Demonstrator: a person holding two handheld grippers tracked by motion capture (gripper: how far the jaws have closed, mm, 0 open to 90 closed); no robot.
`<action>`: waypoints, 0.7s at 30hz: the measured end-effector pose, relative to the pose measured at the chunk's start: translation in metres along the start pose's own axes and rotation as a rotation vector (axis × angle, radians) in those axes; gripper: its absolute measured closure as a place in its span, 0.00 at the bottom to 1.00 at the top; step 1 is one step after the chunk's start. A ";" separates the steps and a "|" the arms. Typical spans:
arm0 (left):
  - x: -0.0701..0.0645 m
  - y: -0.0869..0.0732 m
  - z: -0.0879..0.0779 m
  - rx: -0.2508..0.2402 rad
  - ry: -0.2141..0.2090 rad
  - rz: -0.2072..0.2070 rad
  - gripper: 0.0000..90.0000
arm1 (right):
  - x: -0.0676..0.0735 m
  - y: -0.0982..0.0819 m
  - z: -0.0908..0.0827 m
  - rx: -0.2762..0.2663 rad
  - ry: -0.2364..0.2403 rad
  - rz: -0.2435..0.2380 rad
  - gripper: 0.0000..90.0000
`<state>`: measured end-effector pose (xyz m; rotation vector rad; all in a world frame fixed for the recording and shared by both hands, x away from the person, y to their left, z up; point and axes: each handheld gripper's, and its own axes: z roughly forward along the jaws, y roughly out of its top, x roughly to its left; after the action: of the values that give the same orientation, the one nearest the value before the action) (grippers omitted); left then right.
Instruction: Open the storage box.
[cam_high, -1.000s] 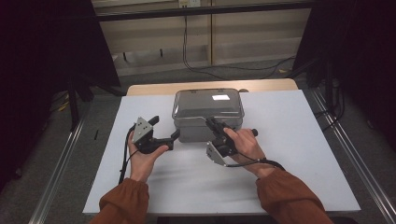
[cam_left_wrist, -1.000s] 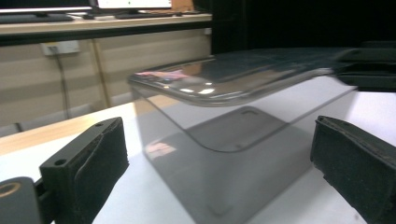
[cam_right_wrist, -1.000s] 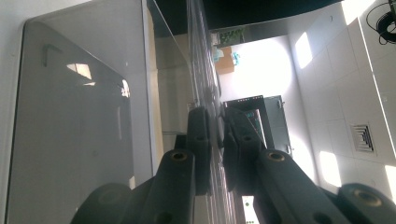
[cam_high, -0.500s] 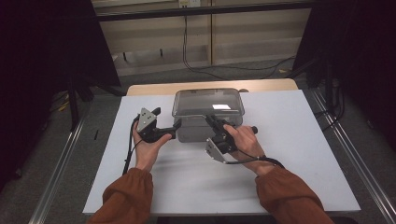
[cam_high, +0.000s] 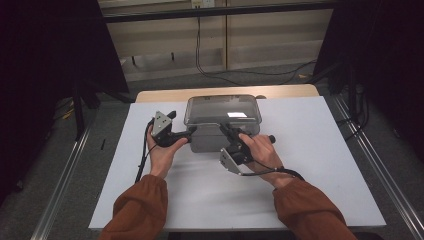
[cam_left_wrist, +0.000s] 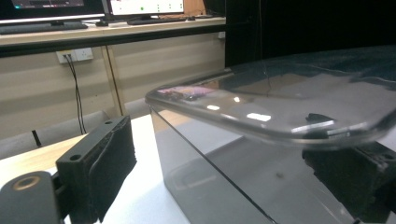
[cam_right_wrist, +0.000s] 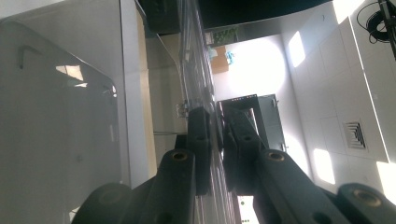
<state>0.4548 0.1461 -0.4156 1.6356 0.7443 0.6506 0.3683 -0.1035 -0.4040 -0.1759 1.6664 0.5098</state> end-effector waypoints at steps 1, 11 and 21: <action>-0.001 0.001 0.000 -0.004 -0.005 0.000 0.12 | 0.001 0.000 0.000 0.002 0.000 0.006 0.92; -0.003 0.003 0.003 0.012 -0.009 0.075 0.22 | -0.002 -0.005 0.001 0.012 0.031 0.085 0.80; -0.003 0.005 0.003 0.001 -0.026 0.094 0.28 | -0.008 -0.021 0.002 0.037 0.059 0.277 0.67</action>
<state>0.4555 0.1411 -0.4114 1.6845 0.6518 0.6948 0.3796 -0.1230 -0.4016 0.0692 1.7671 0.6856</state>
